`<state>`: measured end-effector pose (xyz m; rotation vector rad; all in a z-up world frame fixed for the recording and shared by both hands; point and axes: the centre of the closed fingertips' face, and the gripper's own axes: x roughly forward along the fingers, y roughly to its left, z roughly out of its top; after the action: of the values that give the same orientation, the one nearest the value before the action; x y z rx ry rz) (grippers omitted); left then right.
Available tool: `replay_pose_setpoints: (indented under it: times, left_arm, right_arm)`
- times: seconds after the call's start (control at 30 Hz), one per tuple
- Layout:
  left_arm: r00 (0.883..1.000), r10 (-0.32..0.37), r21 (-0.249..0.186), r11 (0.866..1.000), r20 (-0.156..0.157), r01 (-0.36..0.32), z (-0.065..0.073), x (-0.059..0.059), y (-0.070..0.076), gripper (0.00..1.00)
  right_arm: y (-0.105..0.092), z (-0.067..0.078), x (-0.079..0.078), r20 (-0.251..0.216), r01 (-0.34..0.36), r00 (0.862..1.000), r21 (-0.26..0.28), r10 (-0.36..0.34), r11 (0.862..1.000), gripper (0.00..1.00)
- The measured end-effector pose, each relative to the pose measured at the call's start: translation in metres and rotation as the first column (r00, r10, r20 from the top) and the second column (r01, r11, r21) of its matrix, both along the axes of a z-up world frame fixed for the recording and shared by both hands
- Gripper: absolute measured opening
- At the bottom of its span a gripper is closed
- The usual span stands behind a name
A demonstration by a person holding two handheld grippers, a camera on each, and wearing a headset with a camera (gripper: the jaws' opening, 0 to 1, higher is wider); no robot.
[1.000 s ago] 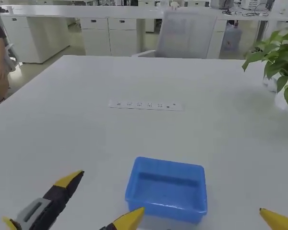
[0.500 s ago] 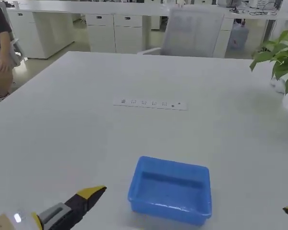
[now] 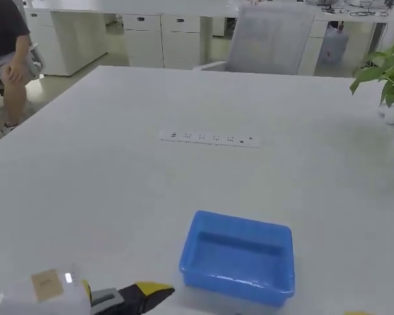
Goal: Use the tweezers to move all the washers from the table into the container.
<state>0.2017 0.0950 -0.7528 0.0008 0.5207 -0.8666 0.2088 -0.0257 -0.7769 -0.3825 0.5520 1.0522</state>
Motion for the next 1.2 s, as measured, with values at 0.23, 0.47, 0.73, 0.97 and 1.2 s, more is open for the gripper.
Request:
replay_pose_setpoints:
  times: [0.23,0.47,0.73,0.97,1.2]
  left_arm:
    - [0.994,-0.092,0.085,0.992,-0.058,0.097,-0.022,-0.008,-0.001,0.31]
    - [0.973,-0.178,0.173,0.964,-0.145,0.202,-0.047,-0.021,0.004,0.33]
    - [0.94,-0.268,0.275,0.907,-0.209,0.32,-0.071,-0.033,0.001,0.26]
    - [0.918,-0.307,0.353,0.854,-0.25,0.382,-0.087,-0.036,0.003,0.19]
    - [0.896,-0.358,0.433,0.786,-0.265,0.442,-0.1,-0.035,0.006,0.07]
  right_arm:
    - [0.015,-0.015,-0.01,-0.048,-0.084,0.995,-0.026,0.082,0.996,0.18]
    - [0.027,-0.027,-0.019,-0.09,-0.16,0.984,-0.046,0.155,0.986,0.16]
    - [0.036,-0.041,-0.026,-0.12,-0.239,0.966,-0.095,0.227,0.966,0.16]
    - [0.037,-0.056,-0.032,-0.148,-0.288,0.952,-0.144,0.268,0.947,0.13]
    - [0.041,-0.064,-0.033,-0.168,-0.312,0.944,-0.163,0.286,0.936,0.11]
